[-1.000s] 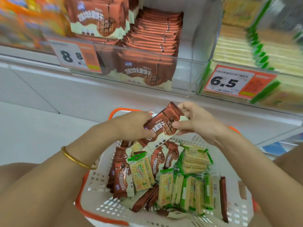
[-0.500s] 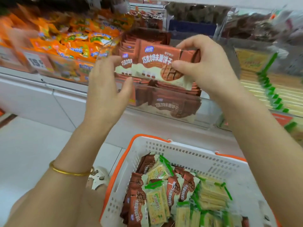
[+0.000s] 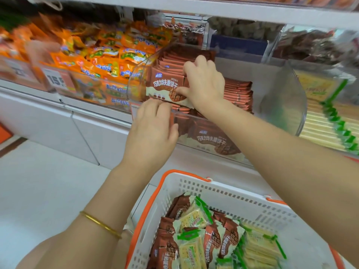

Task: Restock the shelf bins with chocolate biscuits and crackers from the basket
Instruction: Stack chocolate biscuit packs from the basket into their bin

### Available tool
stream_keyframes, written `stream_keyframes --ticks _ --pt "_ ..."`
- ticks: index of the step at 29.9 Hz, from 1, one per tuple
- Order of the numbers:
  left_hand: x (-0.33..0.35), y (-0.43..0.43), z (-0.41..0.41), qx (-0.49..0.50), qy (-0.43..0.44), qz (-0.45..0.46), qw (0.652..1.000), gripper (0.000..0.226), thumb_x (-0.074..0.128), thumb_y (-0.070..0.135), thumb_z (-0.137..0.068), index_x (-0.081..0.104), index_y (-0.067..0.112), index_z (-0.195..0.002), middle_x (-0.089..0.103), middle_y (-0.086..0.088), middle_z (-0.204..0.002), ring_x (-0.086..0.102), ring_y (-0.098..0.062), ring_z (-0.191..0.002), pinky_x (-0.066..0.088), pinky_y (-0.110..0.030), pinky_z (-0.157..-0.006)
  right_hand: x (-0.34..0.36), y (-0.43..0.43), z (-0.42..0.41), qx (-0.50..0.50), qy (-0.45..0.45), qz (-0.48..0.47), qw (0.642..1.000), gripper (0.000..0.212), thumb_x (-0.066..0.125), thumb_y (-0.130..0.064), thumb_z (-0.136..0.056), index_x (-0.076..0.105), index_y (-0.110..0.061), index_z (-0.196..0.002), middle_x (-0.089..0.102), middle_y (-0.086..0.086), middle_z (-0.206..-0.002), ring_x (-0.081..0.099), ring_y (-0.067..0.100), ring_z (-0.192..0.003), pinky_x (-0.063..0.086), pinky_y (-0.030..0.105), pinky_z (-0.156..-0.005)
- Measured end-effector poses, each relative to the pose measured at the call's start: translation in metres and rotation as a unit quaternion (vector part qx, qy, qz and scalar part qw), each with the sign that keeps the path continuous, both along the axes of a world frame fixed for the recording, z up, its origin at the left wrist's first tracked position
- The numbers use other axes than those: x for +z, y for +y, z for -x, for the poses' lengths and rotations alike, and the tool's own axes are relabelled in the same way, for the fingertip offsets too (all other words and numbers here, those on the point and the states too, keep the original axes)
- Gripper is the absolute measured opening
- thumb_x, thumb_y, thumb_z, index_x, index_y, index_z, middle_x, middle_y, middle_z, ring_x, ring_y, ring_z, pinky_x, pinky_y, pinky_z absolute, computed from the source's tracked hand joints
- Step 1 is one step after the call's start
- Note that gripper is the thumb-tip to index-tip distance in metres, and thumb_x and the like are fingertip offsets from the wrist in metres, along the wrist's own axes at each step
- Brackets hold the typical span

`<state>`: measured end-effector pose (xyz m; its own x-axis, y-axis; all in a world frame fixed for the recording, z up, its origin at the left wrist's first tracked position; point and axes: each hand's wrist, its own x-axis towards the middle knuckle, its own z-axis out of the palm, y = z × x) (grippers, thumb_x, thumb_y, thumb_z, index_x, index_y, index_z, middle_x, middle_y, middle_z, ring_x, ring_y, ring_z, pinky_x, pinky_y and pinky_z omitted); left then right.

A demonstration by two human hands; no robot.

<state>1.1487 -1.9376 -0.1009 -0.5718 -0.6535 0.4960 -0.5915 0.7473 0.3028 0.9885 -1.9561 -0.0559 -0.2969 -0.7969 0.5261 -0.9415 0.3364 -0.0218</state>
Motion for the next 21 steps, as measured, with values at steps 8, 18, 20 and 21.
stream_keyframes --ticks 8,18,20,21 --pt "0.0 0.012 0.0 -0.019 0.014 0.046 0.999 0.039 0.05 0.015 -0.082 0.057 -0.001 -0.117 0.052 -0.019 -0.126 0.043 -0.038 -0.122 0.035 -0.046 -0.104 0.015 0.027 0.003 0.023 -0.097 0.033 0.994 0.049 0.069 -0.041 -0.082 0.045 -0.016 -0.117 0.046 0.006 -0.117 0.054 0.024 -0.097 0.045 0.035 -0.072" --pt "-0.052 0.089 0.023 -0.274 -0.2 0.012 0.941 0.035 0.036 0.029 -0.081 0.066 0.012 -0.087 0.062 -0.002 -0.085 0.059 -0.025 -0.082 0.053 -0.038 -0.062 -0.091 0.217 0.005 0.082 -0.391 -0.127 0.908 0.013 0.065 -0.016 -0.086 0.055 -0.024 -0.083 0.057 -0.007 -0.069 0.056 0.01 -0.059 0.044 0.024 -0.057" --pt "-0.072 0.099 0.028 -0.317 -0.322 -0.001 0.892 0.036 0.036 0.03 -0.088 0.065 0.013 -0.1 0.062 -0.002 -0.097 0.058 -0.024 -0.093 0.053 -0.038 -0.072 -0.159 0.224 0.032 0.019 -0.387 -0.293 0.874 0.003 0.061 -0.018 -0.089 0.059 -0.02 -0.089 0.063 -0.002 -0.085 0.061 0.017 -0.076 0.045 0.026 -0.065" --pt "-0.082 0.101 0.03 -0.332 -0.37 -0.007 0.868 0.035 0.036 0.031 -0.093 0.06 0.015 -0.113 0.058 -0.001 -0.11 0.053 -0.022 -0.105 0.05 -0.039 -0.083 -0.192 0.227 0.046 -0.011 -0.374 -0.347 0.86 0.005 0.059 -0.017 -0.09 0.061 -0.016 -0.095 0.065 0.003 -0.096 0.061 0.02 -0.088 0.044 0.027 -0.071"
